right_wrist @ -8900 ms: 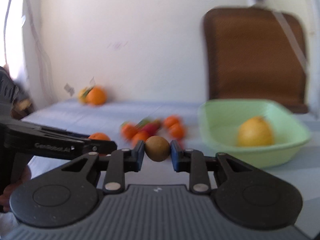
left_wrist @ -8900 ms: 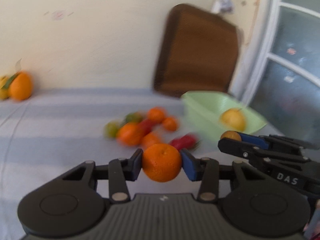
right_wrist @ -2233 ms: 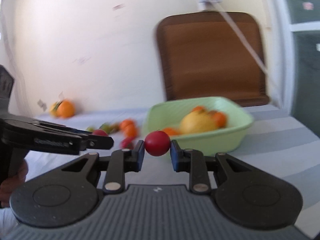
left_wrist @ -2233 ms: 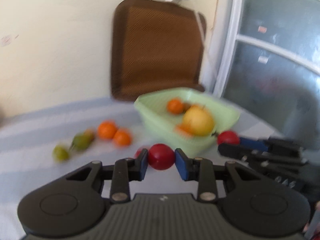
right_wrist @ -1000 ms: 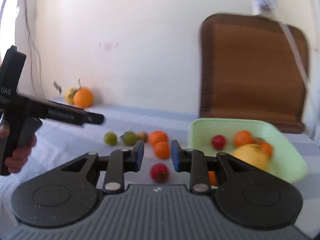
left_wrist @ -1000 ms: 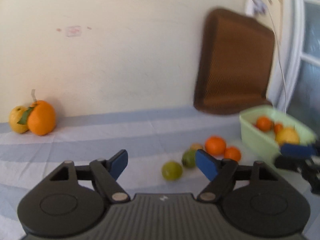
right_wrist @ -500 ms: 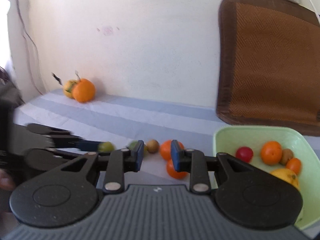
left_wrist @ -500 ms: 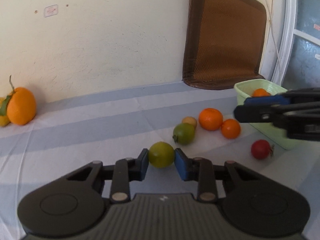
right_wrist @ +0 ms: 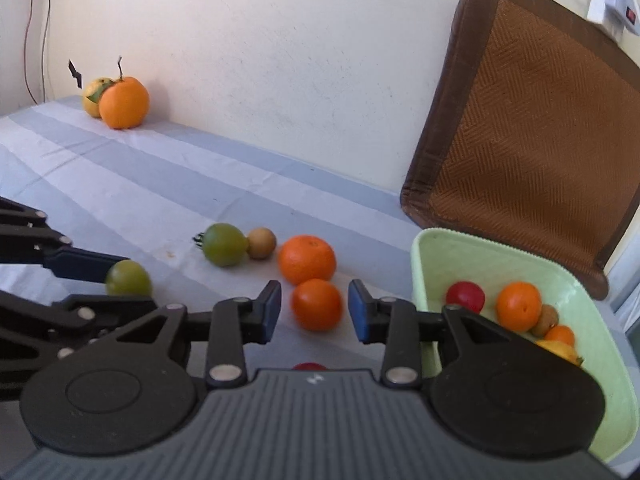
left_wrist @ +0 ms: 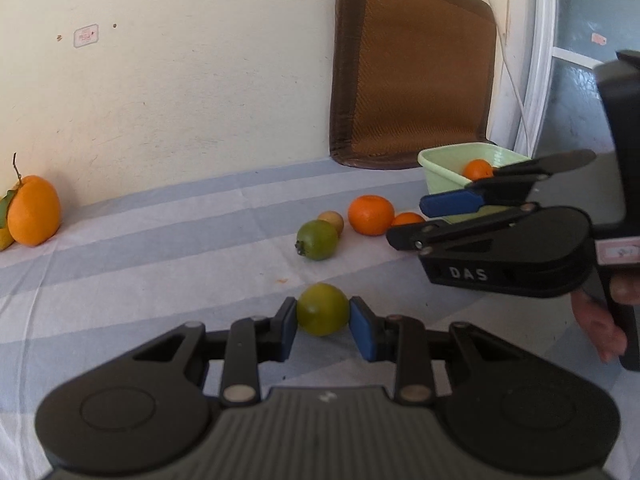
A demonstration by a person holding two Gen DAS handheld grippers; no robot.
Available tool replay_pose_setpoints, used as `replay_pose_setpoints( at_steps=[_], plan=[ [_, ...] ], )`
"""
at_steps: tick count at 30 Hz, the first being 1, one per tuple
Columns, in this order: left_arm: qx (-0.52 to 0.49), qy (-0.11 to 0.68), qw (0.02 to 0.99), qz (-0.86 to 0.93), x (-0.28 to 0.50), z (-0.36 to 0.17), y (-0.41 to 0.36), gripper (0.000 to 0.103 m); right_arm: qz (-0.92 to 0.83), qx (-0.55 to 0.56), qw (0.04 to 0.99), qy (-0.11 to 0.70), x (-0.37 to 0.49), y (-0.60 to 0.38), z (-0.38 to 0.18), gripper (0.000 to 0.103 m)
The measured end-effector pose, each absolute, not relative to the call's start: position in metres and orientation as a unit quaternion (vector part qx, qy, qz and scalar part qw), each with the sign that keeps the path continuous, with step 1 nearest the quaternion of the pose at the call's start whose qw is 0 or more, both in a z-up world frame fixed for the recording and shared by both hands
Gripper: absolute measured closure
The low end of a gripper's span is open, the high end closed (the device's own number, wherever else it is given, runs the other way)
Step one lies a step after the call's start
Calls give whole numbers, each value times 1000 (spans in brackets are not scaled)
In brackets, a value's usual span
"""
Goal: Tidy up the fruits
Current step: 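Grasp a green lime with the left tool while the right tool grasps an orange tomato, then lift the lime and orange tomato and carry them toward the green basin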
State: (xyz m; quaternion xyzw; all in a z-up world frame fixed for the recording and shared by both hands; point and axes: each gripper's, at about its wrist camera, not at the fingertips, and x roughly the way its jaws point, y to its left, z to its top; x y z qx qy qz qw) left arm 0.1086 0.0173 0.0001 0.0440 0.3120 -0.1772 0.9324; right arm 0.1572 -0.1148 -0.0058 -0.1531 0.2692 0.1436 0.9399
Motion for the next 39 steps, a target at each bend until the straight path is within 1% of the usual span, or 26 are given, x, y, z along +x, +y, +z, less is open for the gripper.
replay_pose_setpoints(
  at_steps=[2, 4, 5, 6, 10, 13, 16, 20, 27, 35, 39],
  plan=[
    [41, 315, 931, -177, 109, 0, 18, 74, 141, -166, 937, 273, 158, -110, -7, 64],
    [35, 318, 931, -179, 109, 1, 20, 74, 129, -190, 935, 271, 159, -104, -11, 66],
    [32, 319, 930, -179, 109, 1, 21, 74, 126, -203, 933, 269, 159, -103, -13, 67],
    [29, 319, 930, -179, 109, 1, 22, 74, 124, -209, 933, 266, 158, -103, -13, 72],
    [22, 319, 930, -179, 112, 1, 26, 74, 156, -156, 945, 242, 136, -120, 3, 72],
    [15, 319, 930, -179, 114, 1, 28, 74, 169, -131, 956, 202, 99, -132, 18, 72],
    [10, 313, 934, -174, 108, 3, 29, 74, 191, -93, 958, 192, 65, -151, 23, 72],
    [-9, 315, 930, -188, 91, 4, 23, 74, 193, -70, 957, 203, 29, -173, 10, 72],
    [-7, 314, 923, -222, 57, 3, -7, 74, 182, -41, 951, 247, 18, -186, -16, 72],
    [6, 318, 923, -216, 50, 2, -19, 73, 185, -35, 952, 240, 10, -192, -21, 71],
    [8, 316, 925, -213, 49, 2, -19, 73, 188, -35, 950, 248, 12, -194, -26, 71]
  ],
)
